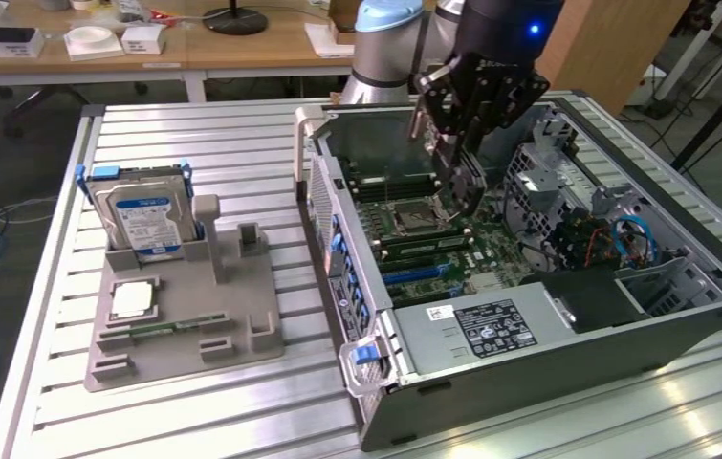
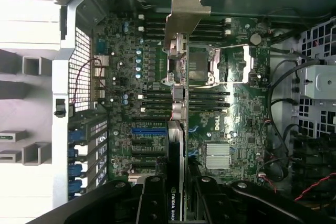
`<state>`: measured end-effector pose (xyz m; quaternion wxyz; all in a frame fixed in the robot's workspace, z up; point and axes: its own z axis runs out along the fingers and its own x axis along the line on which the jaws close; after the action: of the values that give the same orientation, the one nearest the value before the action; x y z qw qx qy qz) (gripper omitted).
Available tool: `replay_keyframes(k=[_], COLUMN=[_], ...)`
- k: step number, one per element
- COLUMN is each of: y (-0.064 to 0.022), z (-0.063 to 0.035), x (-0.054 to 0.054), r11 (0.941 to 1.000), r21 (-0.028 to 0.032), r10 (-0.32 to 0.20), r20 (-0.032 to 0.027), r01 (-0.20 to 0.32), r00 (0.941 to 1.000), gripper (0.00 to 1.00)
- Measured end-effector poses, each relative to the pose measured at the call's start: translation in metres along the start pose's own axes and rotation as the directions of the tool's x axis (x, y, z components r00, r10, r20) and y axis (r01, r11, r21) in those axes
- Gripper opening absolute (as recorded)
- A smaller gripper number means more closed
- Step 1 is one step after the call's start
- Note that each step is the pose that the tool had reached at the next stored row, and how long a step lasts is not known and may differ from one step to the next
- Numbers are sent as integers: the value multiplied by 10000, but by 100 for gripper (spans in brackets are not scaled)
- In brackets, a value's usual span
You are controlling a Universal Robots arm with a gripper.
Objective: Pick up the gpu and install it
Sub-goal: 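Pick up the gpu and move the gpu toward the slot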
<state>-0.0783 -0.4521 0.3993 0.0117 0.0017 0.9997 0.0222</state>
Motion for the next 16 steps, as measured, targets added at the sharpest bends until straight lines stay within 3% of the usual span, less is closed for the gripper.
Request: replay_keyframes(k=[16], y=[0], z=[4], x=[-126], r11=[10000], r21=[1], r10=[0], r20=[0], r01=[0], r00=[10000], gripper=[26])
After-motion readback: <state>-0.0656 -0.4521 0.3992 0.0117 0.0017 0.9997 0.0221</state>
